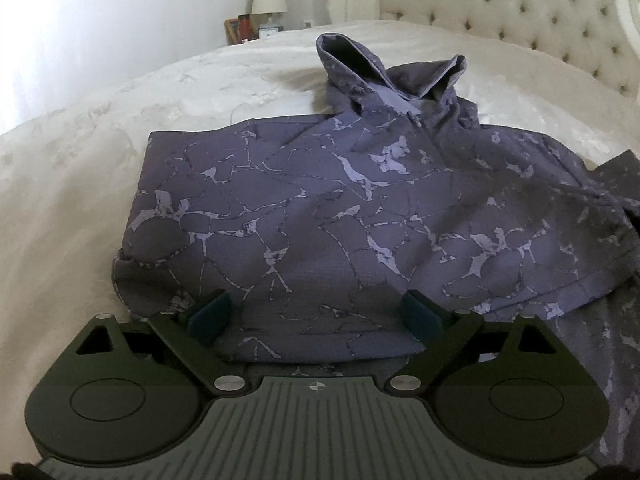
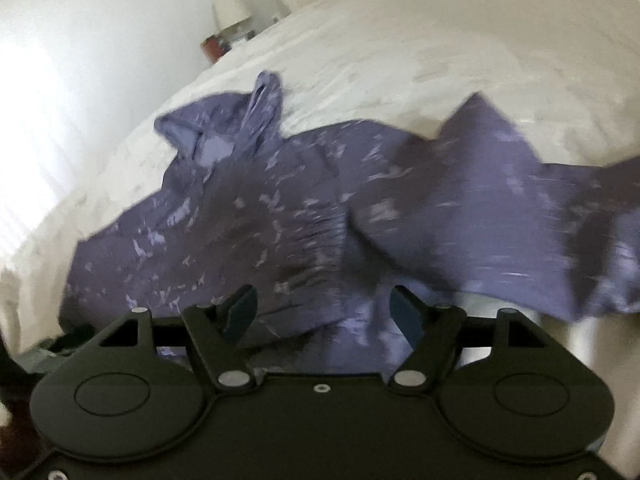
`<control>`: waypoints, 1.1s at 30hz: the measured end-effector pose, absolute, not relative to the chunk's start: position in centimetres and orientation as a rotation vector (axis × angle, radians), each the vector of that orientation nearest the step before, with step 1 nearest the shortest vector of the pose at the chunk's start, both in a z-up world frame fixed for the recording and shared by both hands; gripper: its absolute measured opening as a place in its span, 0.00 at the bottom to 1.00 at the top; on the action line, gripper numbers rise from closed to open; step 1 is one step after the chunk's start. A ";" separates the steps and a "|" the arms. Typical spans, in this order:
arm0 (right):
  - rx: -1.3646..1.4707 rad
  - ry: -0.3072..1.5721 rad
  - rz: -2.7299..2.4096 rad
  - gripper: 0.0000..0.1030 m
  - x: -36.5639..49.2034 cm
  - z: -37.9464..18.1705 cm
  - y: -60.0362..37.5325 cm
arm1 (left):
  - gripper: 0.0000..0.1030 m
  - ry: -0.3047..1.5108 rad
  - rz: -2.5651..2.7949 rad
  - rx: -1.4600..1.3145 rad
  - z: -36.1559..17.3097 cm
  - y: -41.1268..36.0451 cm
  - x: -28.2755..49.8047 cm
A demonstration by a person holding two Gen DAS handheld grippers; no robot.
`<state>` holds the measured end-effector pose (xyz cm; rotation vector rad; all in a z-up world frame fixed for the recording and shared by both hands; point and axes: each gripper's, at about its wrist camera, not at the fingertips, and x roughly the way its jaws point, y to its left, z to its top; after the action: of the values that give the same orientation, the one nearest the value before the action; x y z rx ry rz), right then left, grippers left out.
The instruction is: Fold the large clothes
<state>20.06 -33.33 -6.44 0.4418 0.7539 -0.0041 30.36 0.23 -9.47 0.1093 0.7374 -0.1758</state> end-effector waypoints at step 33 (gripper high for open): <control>0.768 0.667 -0.600 0.26 6.8 -4.9 -59.6 | 0.89 0.771 -0.358 0.030 -4.2 -2.6 24.8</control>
<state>6.82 -59.63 -4.88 0.7683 0.6671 -0.6004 24.84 -2.60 -4.23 0.0304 0.7715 -0.3576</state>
